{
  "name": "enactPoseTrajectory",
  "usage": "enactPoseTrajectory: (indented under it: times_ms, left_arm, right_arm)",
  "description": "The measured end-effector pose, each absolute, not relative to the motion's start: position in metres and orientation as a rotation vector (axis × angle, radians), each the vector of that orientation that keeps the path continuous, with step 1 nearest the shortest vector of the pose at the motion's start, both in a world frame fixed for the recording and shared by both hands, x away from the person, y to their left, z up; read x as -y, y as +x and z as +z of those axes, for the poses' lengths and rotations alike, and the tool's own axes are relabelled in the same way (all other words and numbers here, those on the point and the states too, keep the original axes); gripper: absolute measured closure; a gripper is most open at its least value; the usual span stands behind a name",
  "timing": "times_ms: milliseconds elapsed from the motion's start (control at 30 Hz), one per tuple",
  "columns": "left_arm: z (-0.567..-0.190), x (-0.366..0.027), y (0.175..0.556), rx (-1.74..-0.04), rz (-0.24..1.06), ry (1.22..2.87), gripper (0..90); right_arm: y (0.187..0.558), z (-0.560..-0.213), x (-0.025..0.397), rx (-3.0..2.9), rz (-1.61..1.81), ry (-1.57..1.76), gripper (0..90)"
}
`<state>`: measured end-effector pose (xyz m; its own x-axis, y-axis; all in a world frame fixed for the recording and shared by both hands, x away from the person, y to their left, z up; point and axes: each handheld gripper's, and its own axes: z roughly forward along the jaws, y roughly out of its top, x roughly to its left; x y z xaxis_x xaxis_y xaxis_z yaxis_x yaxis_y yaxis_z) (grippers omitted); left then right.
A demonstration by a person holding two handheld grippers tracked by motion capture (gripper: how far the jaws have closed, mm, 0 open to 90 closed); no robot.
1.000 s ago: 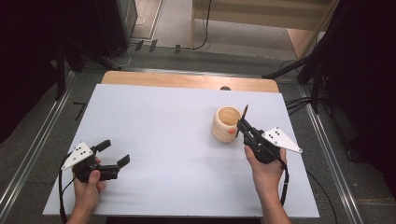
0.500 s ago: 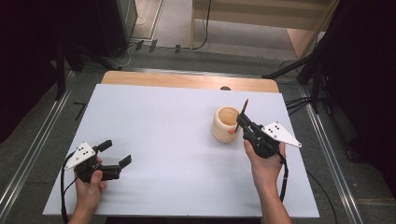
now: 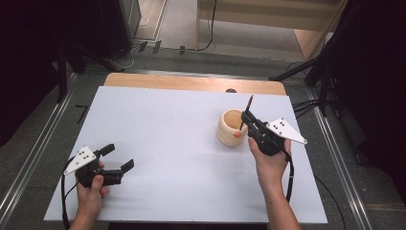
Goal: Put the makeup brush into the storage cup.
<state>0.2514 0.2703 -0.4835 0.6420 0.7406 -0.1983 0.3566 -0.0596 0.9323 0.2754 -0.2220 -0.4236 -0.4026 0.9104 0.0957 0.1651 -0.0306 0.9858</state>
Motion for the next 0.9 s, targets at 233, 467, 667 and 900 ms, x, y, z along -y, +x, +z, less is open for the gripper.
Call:
enactPoseTrajectory:
  times_ms: [233, 467, 667, 900]
  left_arm:
    - [-0.479, -0.269, 0.250, -0.897, 0.404, 1.655, 1.3]
    - [-0.477, -0.272, 0.249, -0.895, 0.411, 1.647, 1.3]
    - [-0.477, -0.274, 0.249, -0.898, 0.415, 1.648, 1.4]
    - [-0.477, -0.274, 0.249, -0.897, 0.416, 1.653, 1.4]
  right_arm:
    - [0.282, -0.424, 0.222, -1.610, 1.490, 1.157, 84.4]
    - [0.290, -0.429, 0.223, -1.613, 1.475, 1.173, 84.4]
    - [0.295, -0.434, 0.221, -1.614, 1.469, 1.177, 84.4]
    - [0.302, -0.440, 0.220, -1.621, 1.460, 1.193, 84.3]
